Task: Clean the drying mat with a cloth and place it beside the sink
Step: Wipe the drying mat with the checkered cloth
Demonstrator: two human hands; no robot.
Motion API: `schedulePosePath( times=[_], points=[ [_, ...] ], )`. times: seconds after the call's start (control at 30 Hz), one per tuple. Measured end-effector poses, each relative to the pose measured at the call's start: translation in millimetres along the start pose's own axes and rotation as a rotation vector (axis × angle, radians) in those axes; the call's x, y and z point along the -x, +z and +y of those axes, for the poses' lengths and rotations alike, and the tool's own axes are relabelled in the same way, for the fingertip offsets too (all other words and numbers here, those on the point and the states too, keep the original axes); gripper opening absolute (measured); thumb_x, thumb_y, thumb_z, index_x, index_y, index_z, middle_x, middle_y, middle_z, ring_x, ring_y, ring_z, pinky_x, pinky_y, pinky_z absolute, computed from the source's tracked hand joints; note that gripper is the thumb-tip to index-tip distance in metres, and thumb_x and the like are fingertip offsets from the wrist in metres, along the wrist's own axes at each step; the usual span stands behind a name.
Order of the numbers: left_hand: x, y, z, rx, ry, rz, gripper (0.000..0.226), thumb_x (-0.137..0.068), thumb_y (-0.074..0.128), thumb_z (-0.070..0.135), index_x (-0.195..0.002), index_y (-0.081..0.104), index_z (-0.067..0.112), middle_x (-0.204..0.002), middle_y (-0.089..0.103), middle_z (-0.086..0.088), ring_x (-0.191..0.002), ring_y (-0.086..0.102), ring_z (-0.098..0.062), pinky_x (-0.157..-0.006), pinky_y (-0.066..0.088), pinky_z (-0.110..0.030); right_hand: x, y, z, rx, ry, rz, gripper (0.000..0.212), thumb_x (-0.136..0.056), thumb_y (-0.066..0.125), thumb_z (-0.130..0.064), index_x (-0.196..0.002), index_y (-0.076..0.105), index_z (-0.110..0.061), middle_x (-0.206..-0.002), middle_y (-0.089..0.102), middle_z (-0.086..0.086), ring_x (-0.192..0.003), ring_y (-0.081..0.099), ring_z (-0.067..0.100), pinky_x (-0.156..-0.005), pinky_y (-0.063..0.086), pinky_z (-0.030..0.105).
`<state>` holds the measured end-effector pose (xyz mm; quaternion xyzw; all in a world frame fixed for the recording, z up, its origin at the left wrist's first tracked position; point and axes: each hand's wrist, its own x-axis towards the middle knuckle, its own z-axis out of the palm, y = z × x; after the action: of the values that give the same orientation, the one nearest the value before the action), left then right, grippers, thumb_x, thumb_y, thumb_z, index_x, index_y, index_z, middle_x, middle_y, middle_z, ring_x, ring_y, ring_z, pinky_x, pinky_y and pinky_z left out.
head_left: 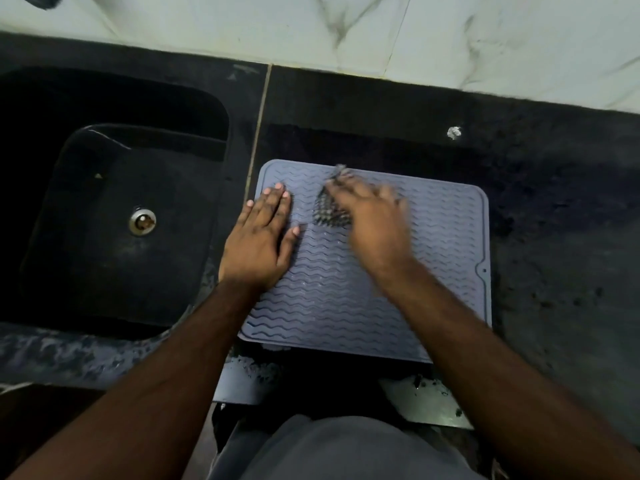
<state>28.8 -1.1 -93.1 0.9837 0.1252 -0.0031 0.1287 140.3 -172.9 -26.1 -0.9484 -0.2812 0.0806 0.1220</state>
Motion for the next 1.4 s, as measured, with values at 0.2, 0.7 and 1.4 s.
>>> schedulePosePath(
  times=[0.2, 0.7, 1.4],
  points=[
    [0.3, -2.6, 2.7, 0.051, -0.007, 0.018, 0.063, -0.107, 0.025, 0.050, -0.162, 0.024, 0.018, -0.170, 0.019, -0.002, -0.157, 0.015, -0.016, -0.128, 0.012, -0.039, 9.8, 25.4, 20.4, 0.136, -0.085, -0.028, 0.072, -0.086, 0.072, -0.016, -0.145, 0.044, -0.047, -0.156, 0.039, -0.020, -0.122, 0.040, 0.024, -0.100, 0.029, 0.047],
    [2.0, 1.9, 5.3, 0.049, 0.020, 0.051, 0.064, -0.106, 0.027, 0.048, -0.160, 0.028, 0.013, -0.168, 0.022, -0.007, -0.156, 0.020, -0.024, -0.127, 0.015, -0.044, 58.5, -14.5, 140.7, 0.025, 0.370, 0.076, 0.055, -0.094, 0.051, -0.008, -0.138, 0.057, -0.041, -0.151, 0.048, -0.017, -0.128, 0.045, 0.027, -0.111, 0.031, 0.038],
    [0.4, 8.8, -1.8, 0.056, 0.043, 0.107, 0.067, -0.107, 0.022, 0.052, -0.160, 0.028, 0.011, -0.169, 0.021, -0.008, -0.156, 0.018, -0.021, -0.128, 0.012, -0.040, 22.4, 22.0, 27.2, 0.006, -0.080, -0.048, 0.053, -0.096, 0.059, -0.016, -0.142, 0.052, -0.042, -0.151, 0.045, -0.020, -0.129, 0.039, 0.022, -0.101, 0.033, 0.043]
  ],
)
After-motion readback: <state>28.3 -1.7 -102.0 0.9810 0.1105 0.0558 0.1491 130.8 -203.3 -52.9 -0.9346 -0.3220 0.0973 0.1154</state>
